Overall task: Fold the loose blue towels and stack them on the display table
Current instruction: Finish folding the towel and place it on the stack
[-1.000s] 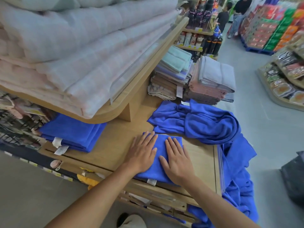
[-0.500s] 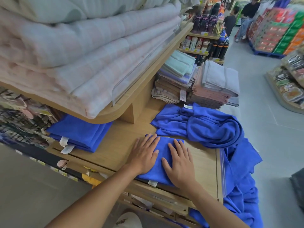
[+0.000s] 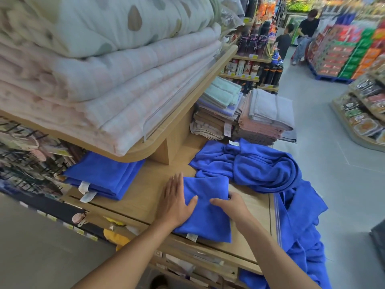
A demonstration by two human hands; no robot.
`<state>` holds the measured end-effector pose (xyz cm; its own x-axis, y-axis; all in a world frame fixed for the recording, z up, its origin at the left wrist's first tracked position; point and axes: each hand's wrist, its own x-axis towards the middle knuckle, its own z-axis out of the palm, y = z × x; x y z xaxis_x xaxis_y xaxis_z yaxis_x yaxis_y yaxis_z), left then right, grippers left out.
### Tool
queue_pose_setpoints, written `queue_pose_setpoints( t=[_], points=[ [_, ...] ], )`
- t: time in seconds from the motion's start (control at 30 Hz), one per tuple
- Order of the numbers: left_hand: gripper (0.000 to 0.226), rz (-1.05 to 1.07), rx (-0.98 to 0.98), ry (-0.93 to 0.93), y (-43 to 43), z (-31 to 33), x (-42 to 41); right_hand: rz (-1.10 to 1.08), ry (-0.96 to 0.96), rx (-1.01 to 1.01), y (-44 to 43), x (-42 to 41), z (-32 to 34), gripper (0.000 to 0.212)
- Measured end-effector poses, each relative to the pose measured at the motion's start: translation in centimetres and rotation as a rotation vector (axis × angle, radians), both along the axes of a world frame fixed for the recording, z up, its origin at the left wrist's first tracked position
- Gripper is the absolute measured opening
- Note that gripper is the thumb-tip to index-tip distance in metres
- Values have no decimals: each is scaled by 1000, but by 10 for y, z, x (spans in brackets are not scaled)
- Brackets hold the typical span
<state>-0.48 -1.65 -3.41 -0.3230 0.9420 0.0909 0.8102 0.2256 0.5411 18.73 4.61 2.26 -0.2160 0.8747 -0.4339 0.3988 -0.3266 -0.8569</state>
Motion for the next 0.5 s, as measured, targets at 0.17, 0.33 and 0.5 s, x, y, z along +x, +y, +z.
queue_pose_setpoints(
  t=[0.17, 0.33, 0.5],
  points=[
    [100, 81, 63, -890, 1, 32, -11, 71, 198, 94, -18, 1, 25, 26],
    [40, -74, -192, -1400, -23, 63, -46, 168, 314, 87, -26, -8, 54, 30],
    [55, -70, -232, -1346, -43, 78, -84, 162, 401, 23, -23, -40, 68, 31]
  ],
)
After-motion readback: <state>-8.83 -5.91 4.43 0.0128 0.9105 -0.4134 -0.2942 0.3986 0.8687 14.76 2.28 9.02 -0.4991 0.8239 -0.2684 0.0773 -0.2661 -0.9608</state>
